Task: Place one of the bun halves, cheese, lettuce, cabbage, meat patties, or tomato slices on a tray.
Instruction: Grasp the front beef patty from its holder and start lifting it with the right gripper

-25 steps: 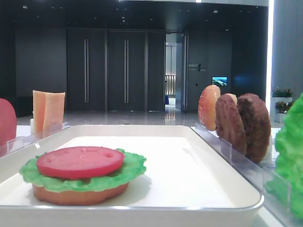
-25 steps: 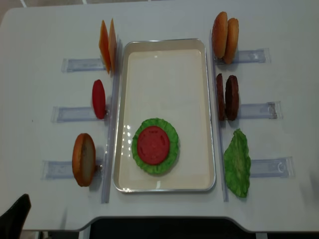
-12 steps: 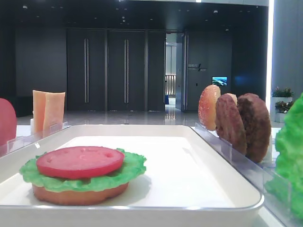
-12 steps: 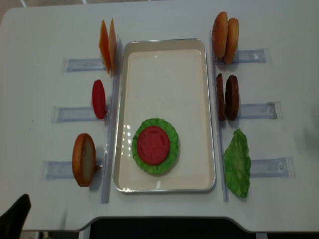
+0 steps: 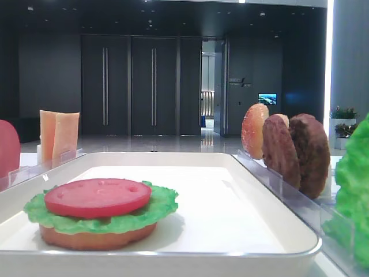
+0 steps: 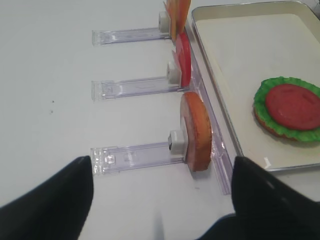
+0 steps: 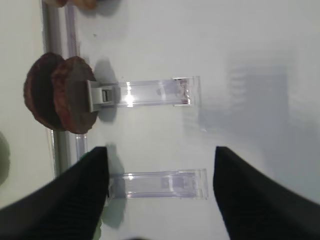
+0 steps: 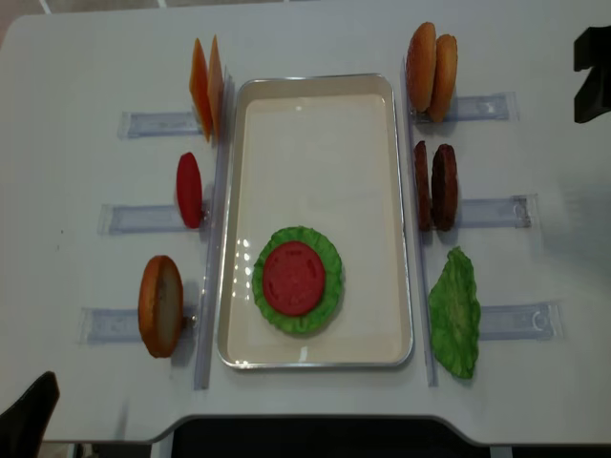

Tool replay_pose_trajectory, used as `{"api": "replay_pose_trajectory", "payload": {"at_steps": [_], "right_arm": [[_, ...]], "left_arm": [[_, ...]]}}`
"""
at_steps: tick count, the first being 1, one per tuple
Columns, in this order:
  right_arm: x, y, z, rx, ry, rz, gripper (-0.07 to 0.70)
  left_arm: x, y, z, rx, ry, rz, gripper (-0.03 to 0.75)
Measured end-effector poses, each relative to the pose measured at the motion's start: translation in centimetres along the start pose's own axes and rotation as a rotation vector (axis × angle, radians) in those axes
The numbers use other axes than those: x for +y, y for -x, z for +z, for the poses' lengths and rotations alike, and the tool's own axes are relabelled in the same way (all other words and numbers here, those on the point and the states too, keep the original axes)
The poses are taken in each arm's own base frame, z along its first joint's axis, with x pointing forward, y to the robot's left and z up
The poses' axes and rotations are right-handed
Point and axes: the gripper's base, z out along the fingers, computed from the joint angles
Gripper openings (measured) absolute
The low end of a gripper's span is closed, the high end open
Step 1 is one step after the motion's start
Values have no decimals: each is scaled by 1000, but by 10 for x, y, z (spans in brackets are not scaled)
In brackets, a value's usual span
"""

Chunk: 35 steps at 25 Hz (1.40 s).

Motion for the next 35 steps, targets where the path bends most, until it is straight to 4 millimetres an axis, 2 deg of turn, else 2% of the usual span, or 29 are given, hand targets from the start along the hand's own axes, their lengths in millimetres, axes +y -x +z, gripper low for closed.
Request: {"api": "replay_pose_trajectory", "payload": {"at_steps": [5,12,21,28,35], "right_arm": [[32,1,6,19,14,-42,433],[62,2,26,71,5,-61,433],[110,18,58,124,11,-114,433],[120,25,75,139,-16,-87,433],[124,29,79,96,0,-36,433]], "left_arm": [[0,0,0,0,0,0,660],[0,0,0,0,0,0,660],[0,0,0,0,0,0,660],[0,0,0,0,0,0,660],[0,0,0,0,0,0,660]]}}
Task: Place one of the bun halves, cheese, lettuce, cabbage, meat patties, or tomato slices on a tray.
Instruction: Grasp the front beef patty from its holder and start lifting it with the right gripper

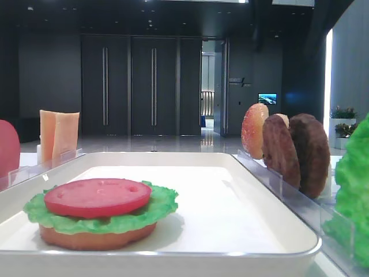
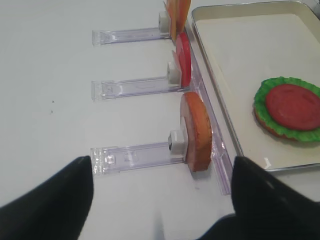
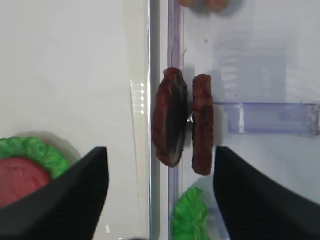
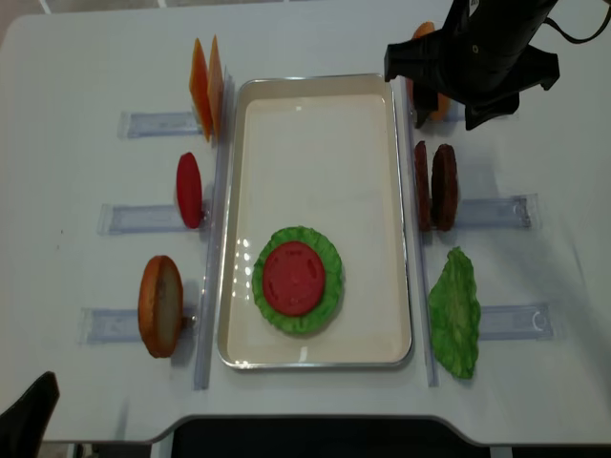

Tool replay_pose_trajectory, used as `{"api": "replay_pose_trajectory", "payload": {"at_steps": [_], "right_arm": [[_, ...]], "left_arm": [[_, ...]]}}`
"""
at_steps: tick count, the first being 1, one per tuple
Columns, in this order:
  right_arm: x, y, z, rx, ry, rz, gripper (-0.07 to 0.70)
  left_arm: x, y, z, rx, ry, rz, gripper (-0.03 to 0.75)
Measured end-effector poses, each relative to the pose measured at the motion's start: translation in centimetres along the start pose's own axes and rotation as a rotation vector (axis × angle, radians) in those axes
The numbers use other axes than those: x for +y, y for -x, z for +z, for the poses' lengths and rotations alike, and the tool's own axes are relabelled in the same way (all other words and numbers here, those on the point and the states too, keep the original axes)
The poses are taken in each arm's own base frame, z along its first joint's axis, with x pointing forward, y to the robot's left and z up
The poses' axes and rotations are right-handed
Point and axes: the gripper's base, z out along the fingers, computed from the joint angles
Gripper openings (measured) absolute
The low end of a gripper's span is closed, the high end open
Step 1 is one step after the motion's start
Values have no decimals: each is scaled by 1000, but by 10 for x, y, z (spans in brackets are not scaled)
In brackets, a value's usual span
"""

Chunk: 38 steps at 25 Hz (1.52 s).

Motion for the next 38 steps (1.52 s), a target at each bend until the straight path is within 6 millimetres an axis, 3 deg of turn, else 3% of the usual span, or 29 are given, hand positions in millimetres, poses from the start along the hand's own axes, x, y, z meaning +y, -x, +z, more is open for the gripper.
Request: {"api": "replay_pose_trajectory", "payload": {"at_steps": [17,38], "right_arm": [[14,2,48,102,-11,-20,433],[14,5,78,144,-54,-61,433]], "left_arm": [[0,0,0,0,0,0,660],[0,0,0,0,0,0,660]]}}
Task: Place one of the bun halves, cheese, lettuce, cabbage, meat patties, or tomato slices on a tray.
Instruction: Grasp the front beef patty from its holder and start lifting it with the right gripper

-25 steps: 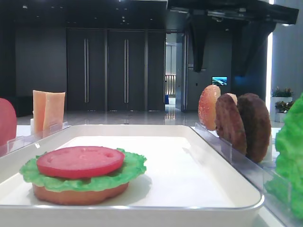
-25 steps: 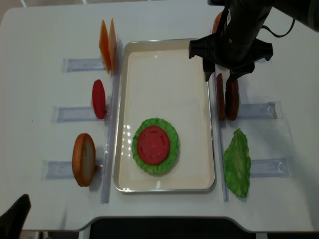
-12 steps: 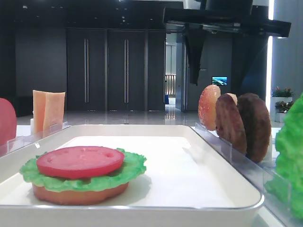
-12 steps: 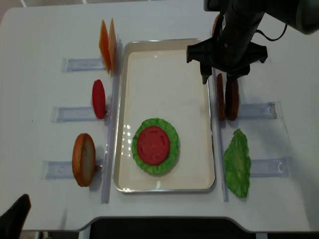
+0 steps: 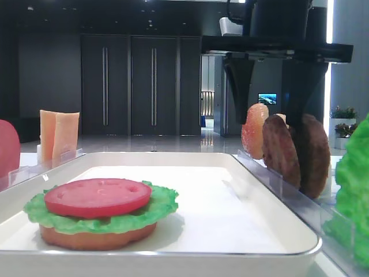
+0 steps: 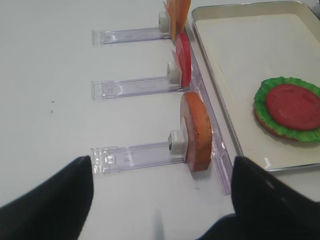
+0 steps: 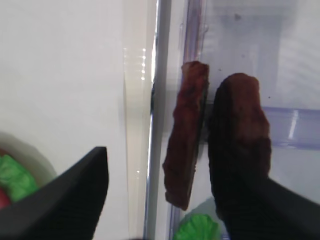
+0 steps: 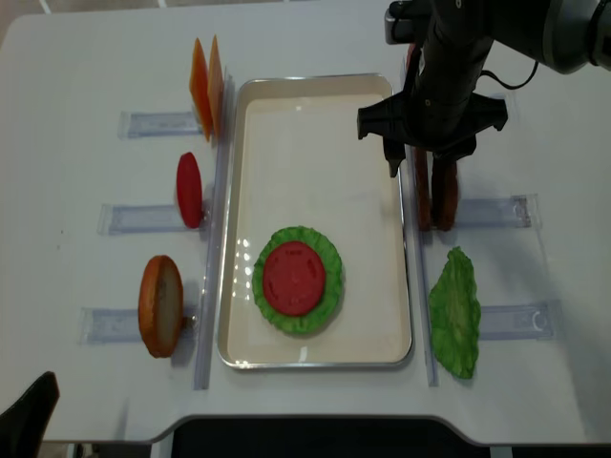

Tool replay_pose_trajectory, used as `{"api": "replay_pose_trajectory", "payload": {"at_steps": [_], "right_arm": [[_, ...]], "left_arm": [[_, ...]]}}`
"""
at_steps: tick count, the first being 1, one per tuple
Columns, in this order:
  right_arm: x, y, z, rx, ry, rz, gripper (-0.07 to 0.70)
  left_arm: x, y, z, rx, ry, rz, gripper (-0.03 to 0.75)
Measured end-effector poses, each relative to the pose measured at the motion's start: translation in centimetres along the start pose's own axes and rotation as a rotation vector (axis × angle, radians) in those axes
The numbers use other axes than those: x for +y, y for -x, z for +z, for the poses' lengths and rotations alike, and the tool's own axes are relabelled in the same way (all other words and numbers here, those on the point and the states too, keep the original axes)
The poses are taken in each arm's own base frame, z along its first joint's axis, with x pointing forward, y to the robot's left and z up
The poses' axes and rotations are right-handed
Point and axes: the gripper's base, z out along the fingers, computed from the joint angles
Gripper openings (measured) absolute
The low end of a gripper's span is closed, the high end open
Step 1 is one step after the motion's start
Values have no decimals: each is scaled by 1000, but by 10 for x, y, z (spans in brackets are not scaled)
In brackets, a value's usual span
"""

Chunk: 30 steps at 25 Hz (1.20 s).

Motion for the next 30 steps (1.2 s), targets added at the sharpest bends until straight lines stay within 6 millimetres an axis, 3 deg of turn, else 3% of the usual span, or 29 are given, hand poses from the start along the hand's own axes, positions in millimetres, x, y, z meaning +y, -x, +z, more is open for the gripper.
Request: {"api": "replay_pose_trajectory", "payload": {"at_steps": [8,18,28,30], "right_arm": [[-1,2,6,0,-25,-13,420],[-3,4,6,-17,-48,-28,216],[-5,2,6,-2,-65,-21,176],[-5,2,6,0,-69,-19,134]], "left_arm": [[0,0,0,0,0,0,660],[0,0,0,0,0,0,660],[0,0,0,0,0,0,660],[0,0,0,0,0,0,660]]}}
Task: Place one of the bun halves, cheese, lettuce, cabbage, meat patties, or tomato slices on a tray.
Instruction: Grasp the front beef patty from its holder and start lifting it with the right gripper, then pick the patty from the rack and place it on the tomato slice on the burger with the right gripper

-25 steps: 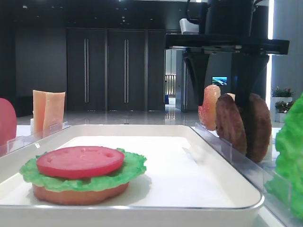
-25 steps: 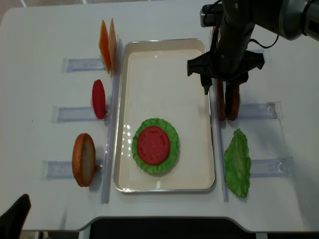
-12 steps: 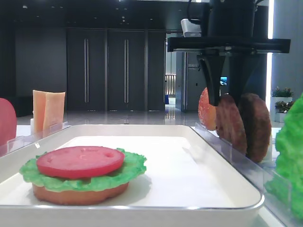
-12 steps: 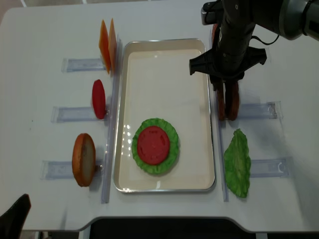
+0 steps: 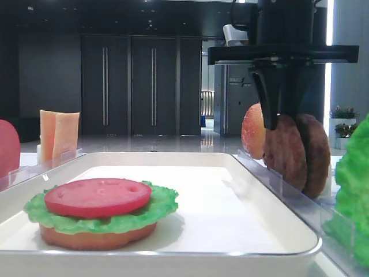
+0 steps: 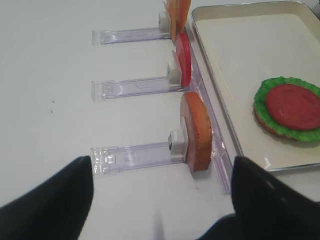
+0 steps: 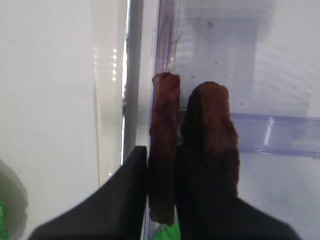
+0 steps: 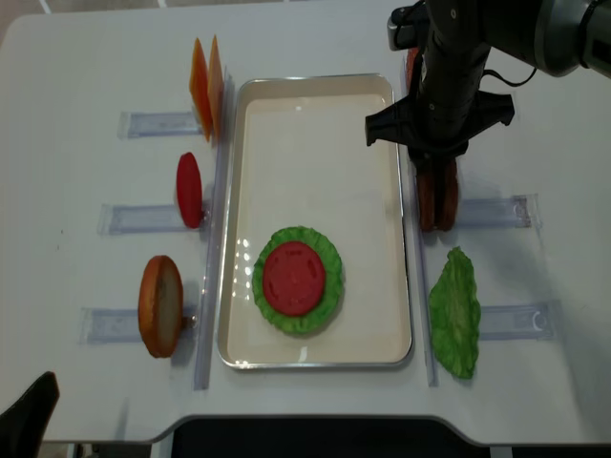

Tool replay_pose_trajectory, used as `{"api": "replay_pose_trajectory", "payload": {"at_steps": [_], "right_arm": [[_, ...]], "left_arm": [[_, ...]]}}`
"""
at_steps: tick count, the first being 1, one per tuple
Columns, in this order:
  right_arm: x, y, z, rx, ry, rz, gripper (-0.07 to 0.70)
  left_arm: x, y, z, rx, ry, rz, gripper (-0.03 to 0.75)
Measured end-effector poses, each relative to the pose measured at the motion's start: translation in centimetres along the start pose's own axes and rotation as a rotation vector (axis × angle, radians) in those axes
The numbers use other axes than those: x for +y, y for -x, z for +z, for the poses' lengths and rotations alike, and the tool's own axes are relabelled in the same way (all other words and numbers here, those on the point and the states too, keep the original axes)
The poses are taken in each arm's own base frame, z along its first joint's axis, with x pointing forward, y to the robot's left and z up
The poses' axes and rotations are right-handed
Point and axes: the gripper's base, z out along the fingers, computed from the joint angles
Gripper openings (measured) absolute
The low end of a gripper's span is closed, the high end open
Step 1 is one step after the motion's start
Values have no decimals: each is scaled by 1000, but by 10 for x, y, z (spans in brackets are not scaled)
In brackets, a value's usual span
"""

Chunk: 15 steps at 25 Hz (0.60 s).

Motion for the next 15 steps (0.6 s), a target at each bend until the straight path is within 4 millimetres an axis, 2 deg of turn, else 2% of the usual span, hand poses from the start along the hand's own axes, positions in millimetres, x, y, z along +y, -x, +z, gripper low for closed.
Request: {"api": "replay_pose_trajectory", "payload": {"at_steps": [1,9,15], "right_arm": [[0,0,0,0,-3,-1,111],[-1,-1,-1,15,-13,-1,111],[-1,-1,-15,36,-21,3,111]], "left_arm": [[0,0,0,0,0,0,660],[0,0,0,0,0,0,660],[0,0,0,0,0,0,660]]}}
